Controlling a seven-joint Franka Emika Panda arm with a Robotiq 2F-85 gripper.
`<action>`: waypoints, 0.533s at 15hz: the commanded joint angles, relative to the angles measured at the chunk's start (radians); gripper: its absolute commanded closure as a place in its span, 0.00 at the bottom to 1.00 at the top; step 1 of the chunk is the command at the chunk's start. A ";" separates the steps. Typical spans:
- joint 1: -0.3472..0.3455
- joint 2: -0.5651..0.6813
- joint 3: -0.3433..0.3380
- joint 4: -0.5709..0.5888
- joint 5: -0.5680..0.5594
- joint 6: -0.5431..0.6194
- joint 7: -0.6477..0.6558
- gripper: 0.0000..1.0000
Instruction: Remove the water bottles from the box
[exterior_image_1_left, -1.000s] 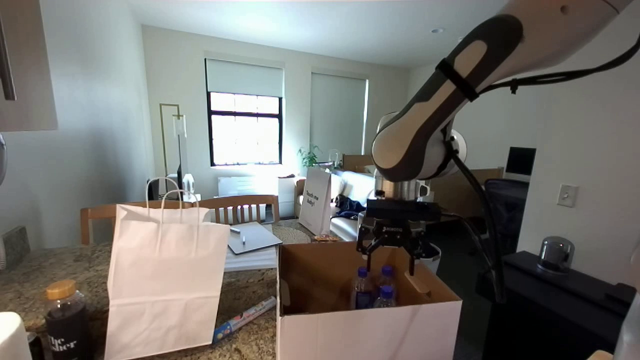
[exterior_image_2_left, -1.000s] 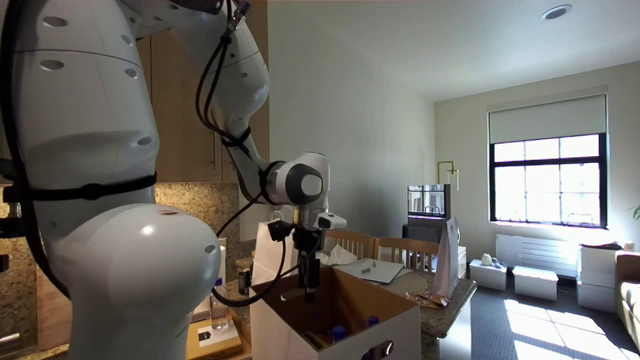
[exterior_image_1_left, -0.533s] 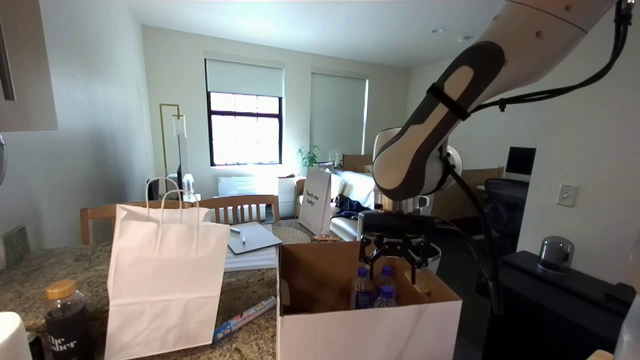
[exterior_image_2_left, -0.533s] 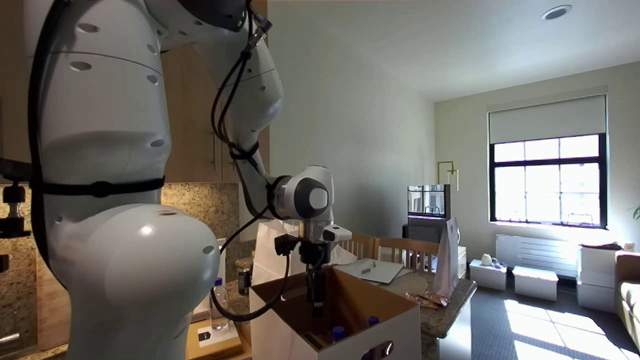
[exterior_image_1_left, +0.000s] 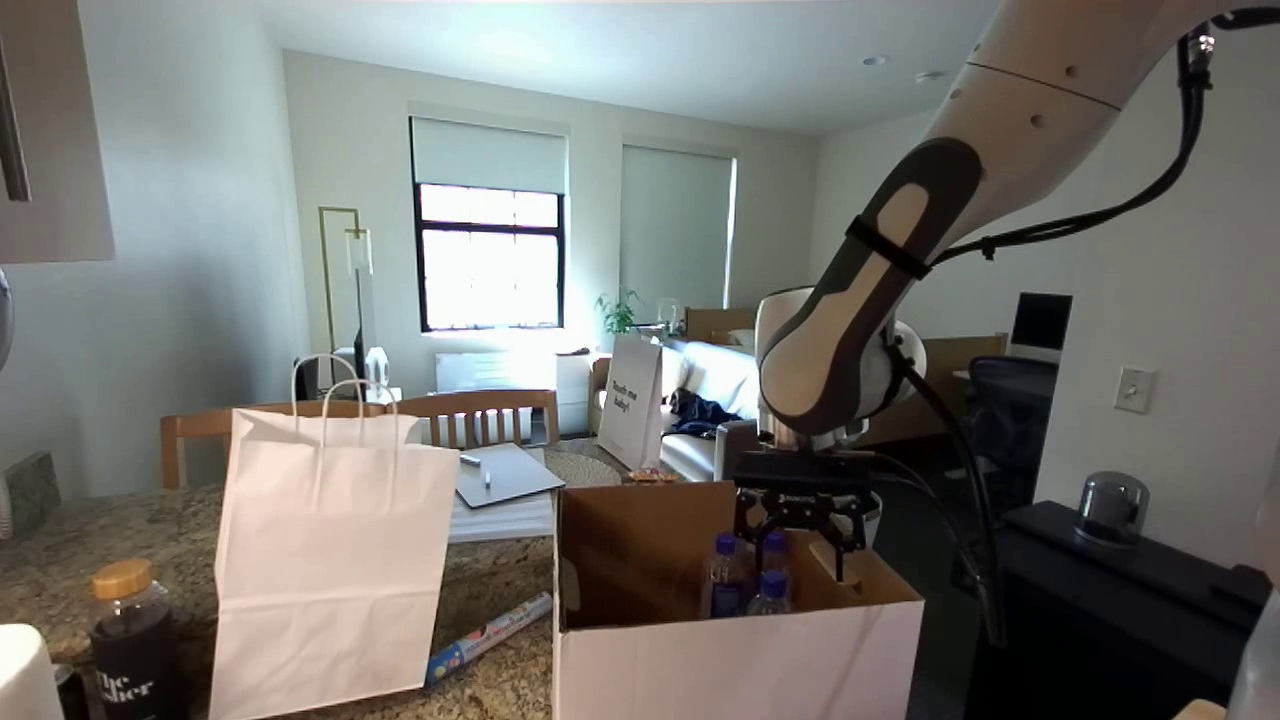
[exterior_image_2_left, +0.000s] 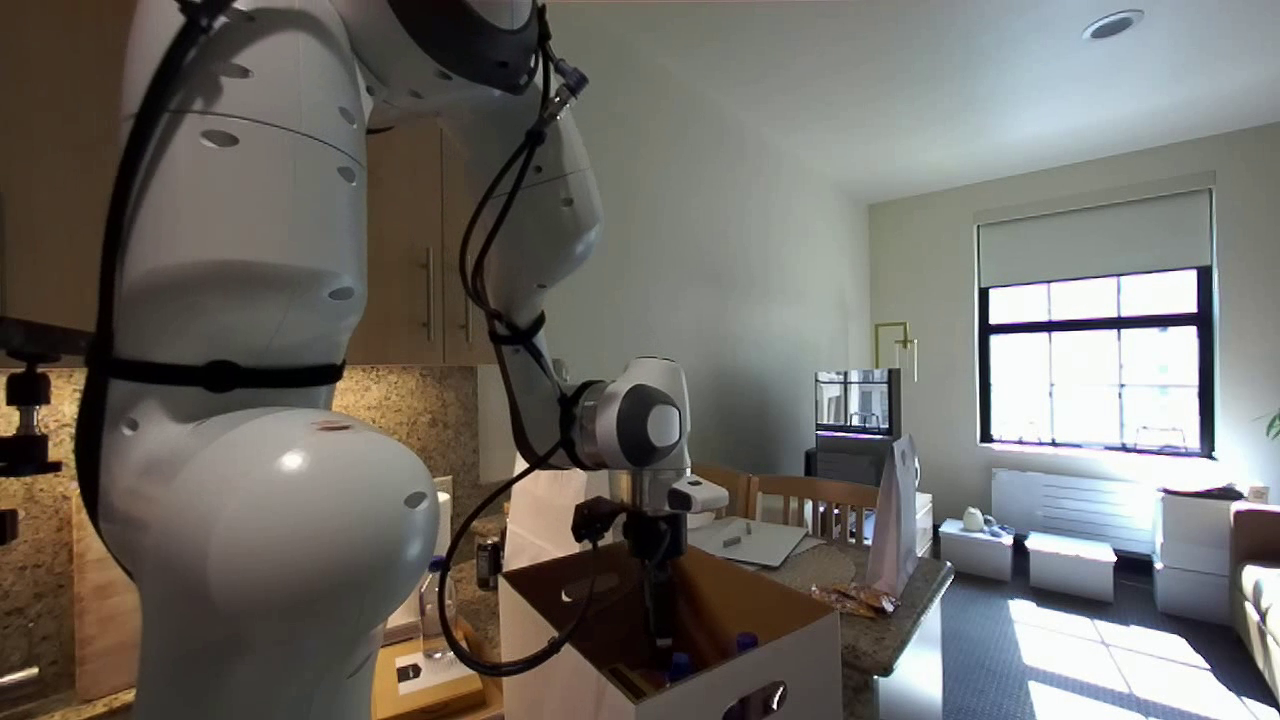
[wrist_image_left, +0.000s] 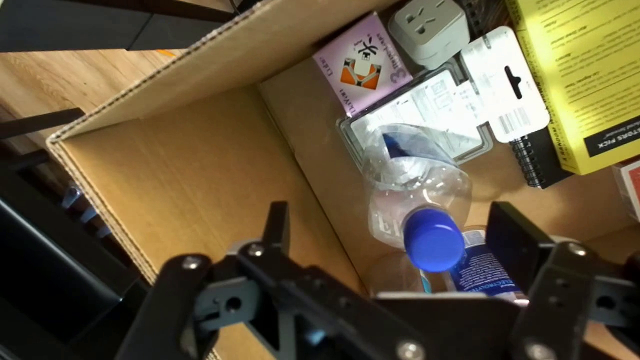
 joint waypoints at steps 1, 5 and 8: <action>0.017 0.054 -0.018 0.025 -0.001 0.024 0.020 0.00; 0.036 0.090 -0.038 0.055 -0.035 0.066 0.049 0.00; 0.061 0.100 -0.062 0.065 -0.105 0.113 0.099 0.00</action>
